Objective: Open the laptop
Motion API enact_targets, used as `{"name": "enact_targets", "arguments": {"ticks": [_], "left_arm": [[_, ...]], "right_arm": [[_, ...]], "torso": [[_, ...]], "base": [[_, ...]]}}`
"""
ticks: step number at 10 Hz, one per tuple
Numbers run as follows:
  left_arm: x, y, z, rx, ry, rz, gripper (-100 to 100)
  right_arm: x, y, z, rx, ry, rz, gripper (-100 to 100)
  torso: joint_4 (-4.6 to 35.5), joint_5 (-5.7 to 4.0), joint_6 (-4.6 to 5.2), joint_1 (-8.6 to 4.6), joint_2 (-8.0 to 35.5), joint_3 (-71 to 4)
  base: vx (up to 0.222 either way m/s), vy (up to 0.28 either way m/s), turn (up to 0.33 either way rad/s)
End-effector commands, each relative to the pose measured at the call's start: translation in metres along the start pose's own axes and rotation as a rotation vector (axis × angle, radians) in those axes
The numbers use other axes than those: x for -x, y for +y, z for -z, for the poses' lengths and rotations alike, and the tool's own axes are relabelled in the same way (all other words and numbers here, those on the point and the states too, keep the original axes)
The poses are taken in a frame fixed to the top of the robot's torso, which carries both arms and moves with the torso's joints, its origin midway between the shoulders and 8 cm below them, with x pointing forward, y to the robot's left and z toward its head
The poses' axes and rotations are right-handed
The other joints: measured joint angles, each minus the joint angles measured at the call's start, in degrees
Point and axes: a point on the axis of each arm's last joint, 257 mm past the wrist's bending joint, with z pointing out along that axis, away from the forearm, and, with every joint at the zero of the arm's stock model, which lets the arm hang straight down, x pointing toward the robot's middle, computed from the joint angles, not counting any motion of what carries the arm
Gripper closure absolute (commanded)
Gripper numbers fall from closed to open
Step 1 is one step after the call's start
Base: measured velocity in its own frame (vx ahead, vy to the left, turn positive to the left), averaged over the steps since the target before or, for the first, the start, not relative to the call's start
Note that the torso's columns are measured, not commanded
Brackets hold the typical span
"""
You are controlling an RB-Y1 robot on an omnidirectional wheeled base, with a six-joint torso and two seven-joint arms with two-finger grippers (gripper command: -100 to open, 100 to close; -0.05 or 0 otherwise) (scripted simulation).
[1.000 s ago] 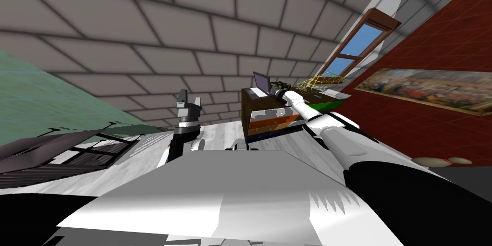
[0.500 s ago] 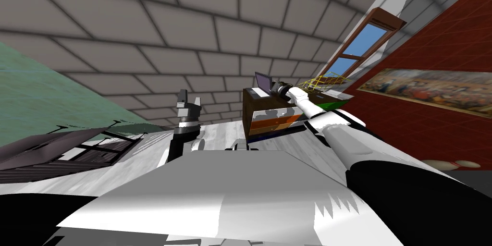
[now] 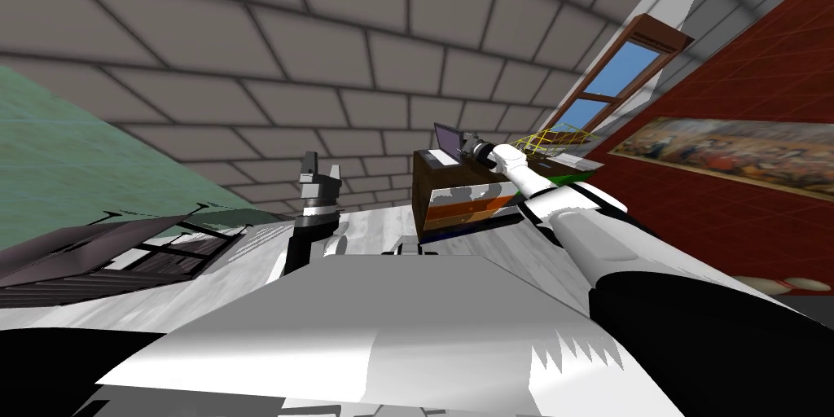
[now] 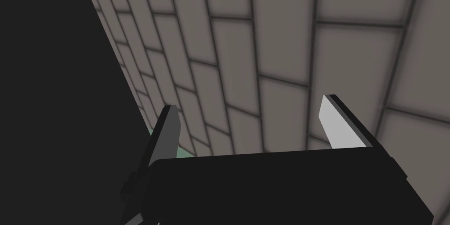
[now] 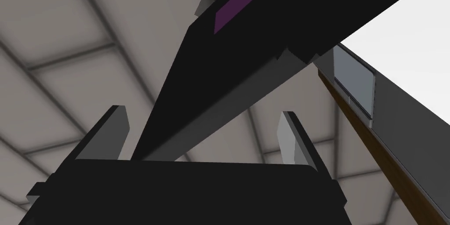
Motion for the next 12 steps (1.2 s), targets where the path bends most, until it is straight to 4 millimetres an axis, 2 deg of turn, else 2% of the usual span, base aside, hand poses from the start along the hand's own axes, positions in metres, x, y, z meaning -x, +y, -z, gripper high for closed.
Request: {"name": "enact_targets", "arguments": {"ticks": [1, 10, 11, 12], "left_arm": [[0.0, 0.0, 0.0, 0.0, 0.0, 0.0, 0], [0.0, 0.0, 0.0, 0.0, 0.0, 0.0, 0], [0.0, 0.0, 0.0, 0.0, 0.0, 0.0, 0], [0.0, 0.0, 0.0, 0.0, 0.0, 0.0, 0]], "right_arm": [[0.0, -0.001, 0.0, -0.001, 0.001, -0.002, 100], [0.023, 0.029, -0.012, -0.015, 0.01, 0.279, 100], [0.022, 0.03, -0.011, -0.008, 0.009, 0.258, 100], [0.025, 0.042, -0.013, -0.008, 0.015, 0.323, 100]], "torso": [[0.0, -0.01, 0.01, -0.03, 0.1, 0.0], [0.2, 0.02, 0.1, -0.06, 0.3, 0.2], [0.2, 0.05, 0.06, 0.02, 0.4, 0.2], [0.2, 0.08, 0.05, 0.06, 0.4, 0.2]], "base": [[0.007, 0.002, -0.001], [-0.025, 0.002, 0.013], [-0.008, -0.002, 0.004], [-0.004, -0.011, 0.011]]}}
